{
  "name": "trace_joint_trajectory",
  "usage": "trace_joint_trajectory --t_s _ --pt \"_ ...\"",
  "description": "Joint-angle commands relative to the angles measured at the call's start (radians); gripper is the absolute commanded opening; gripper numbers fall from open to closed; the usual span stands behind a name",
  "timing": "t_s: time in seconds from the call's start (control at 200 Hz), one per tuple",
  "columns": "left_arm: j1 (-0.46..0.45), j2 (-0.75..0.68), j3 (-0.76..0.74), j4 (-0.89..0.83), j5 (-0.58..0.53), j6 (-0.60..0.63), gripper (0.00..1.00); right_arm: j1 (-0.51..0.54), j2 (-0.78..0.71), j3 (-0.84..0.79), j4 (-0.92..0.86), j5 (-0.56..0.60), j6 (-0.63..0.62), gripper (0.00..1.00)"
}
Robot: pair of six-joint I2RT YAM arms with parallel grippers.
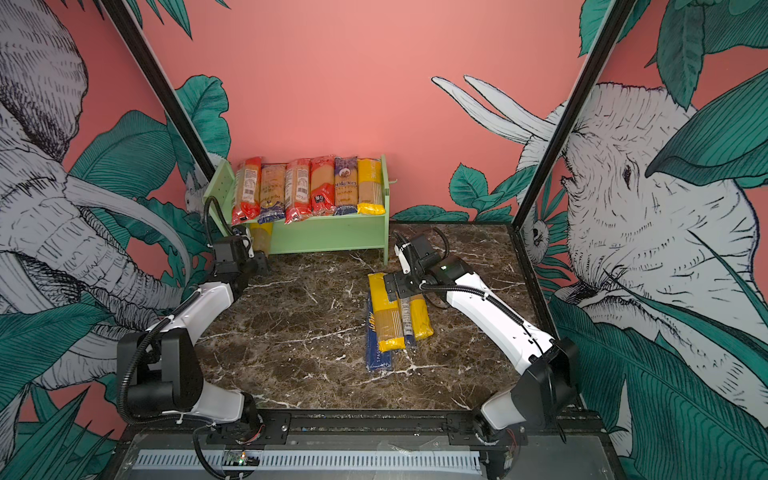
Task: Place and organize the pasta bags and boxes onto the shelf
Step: 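Set the yellow pack upright on the lower shelf tier, open left gripper, then withdraw the left gripper back down to the remaining packs on the table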
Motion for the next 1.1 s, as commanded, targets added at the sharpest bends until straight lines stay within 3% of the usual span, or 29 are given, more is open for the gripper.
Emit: trace_joint_trajectory --t_s 0.0,0.07,0.29,0.8,1.0,1.095 --pt "0.010 -0.037 0.070 0.150 -0.022 0.024 0.38 -0.006 -0.020 0.023 -0.017 0.000 -0.019 0.99" --pt "0.013 -0.037 0.071 0.144 -0.033 0.025 0.48 -0.006 -0.017 0.027 -0.018 0.001 -0.019 0.99" --pt "0.015 -0.049 0.072 0.107 -0.017 -0.002 0.54 -0.006 -0.020 0.031 -0.023 0.000 -0.017 0.99" --pt "0.015 -0.224 -0.074 -0.026 0.011 -0.102 0.56 -0.006 -0.068 0.003 -0.066 -0.001 0.017 0.99" --pt "0.012 -0.367 -0.177 -0.104 0.027 -0.188 0.56 -0.002 -0.126 -0.041 -0.075 0.001 0.051 0.99" --pt "-0.032 -0.458 -0.211 -0.175 0.008 -0.223 0.55 0.037 -0.149 -0.051 -0.105 0.048 0.060 0.99"
